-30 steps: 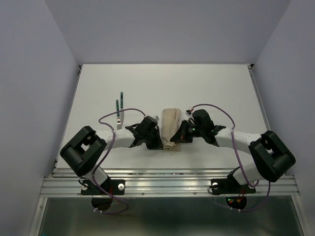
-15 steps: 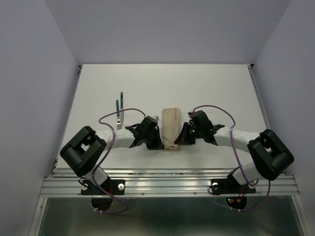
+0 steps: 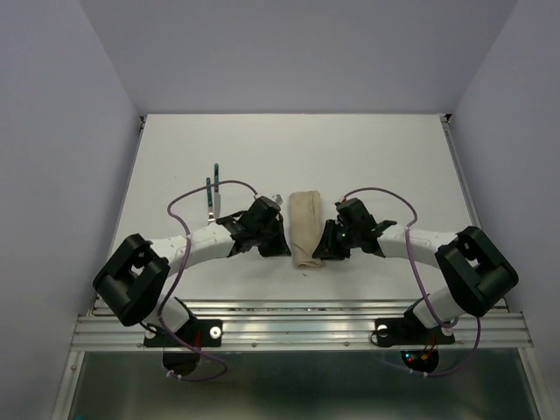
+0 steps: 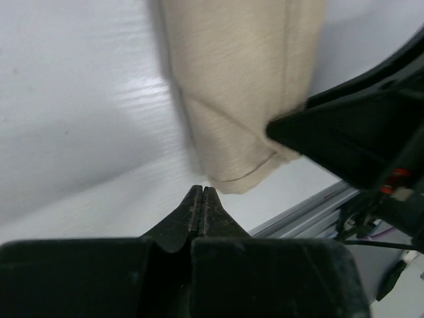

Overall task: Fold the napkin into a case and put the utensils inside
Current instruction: Fold the 2/3-rectangle-folded napkin at the center of the board.

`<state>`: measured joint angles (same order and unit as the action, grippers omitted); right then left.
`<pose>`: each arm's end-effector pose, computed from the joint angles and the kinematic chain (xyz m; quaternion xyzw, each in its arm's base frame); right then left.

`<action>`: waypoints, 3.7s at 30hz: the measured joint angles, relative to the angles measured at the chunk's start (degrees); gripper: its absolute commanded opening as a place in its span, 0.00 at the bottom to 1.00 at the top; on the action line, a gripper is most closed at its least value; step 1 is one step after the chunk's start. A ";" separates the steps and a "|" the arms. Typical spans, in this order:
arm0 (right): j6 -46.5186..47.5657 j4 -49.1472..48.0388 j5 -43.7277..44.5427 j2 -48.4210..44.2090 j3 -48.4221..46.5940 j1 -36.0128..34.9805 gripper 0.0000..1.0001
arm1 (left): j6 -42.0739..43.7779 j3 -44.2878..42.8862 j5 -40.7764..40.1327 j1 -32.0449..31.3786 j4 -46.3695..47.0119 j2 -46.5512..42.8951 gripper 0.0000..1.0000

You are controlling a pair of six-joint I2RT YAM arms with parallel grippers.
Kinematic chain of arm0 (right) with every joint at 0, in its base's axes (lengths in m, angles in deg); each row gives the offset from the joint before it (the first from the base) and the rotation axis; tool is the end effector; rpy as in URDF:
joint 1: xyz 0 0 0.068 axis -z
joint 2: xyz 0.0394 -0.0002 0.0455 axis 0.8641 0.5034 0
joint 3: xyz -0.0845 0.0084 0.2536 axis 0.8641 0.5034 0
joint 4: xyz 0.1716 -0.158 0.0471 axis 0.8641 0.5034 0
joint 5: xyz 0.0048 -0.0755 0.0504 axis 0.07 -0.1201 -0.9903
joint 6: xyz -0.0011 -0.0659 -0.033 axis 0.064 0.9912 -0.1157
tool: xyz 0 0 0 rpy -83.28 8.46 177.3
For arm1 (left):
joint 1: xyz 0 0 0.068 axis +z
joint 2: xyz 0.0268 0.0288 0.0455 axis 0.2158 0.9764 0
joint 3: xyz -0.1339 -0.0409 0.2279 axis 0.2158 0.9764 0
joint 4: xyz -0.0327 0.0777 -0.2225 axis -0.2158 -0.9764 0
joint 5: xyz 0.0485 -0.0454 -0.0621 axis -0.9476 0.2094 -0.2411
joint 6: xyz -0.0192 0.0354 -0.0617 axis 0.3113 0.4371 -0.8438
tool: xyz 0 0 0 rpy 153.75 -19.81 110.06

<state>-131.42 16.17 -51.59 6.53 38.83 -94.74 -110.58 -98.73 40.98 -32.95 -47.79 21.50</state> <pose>0.2090 0.1693 0.1390 0.0375 0.9387 0.3126 0.1404 0.1940 -0.2140 0.1759 0.0421 0.9243 -0.3255 0.1945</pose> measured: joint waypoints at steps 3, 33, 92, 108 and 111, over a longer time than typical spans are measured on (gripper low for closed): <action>0.24 0.17 0.17 -0.26 -0.04 0.00 0.50 | 0.57 -3.89 -0.66 0.00 -0.52 -0.28 0.00; 1.29 1.62 1.49 -2.69 2.19 -0.39 0.07 | 4.02 -13.60 0.44 0.15 0.63 16.22 0.00; -0.70 -0.17 13.27 4.85 -9.84 10.51 0.35 | 18.86 -37.33 -7.19 9.70 -12.28 23.02 0.43; 0.17 -5.77 2.95 7.63 -10.36 15.89 0.41 | 19.85 -44.85 -10.62 1.90 -15.67 28.74 0.54; -0.81 -7.82 1.51 8.39 -10.38 15.89 0.42 | 19.91 -44.94 -10.67 1.84 -16.09 29.81 0.52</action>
<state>-132.23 8.34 -50.08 14.92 28.45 -78.85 -90.67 -143.66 30.31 -31.11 -63.87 51.31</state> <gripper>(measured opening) 0.416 0.535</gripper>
